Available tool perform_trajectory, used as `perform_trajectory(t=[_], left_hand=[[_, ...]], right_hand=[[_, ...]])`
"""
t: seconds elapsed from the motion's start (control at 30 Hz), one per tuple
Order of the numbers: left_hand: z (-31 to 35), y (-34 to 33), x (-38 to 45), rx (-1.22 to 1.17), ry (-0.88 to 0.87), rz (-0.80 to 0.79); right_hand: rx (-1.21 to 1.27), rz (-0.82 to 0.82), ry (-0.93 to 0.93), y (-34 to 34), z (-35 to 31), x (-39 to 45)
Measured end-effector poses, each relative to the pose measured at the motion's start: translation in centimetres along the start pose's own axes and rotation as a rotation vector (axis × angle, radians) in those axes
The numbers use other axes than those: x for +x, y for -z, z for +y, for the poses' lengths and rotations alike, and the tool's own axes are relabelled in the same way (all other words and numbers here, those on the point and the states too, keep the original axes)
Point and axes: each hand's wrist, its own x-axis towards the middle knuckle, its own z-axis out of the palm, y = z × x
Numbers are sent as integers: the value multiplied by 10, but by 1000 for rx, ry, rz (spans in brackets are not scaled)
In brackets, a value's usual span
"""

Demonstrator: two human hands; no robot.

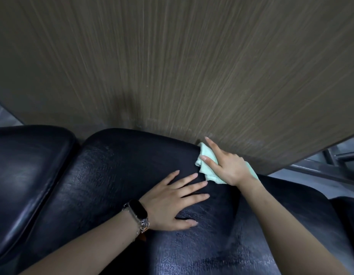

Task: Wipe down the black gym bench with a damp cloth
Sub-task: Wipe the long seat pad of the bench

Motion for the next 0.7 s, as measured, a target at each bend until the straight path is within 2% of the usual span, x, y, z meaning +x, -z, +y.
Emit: perform_trajectory(t=[0.3, 0.7], left_hand=[[-7, 5, -14, 58, 9, 16], [-46, 21, -74, 62, 23, 12]], right_hand=[[-32, -3, -100, 2, 28, -31], [-59, 28, -131, -7, -22, 9]])
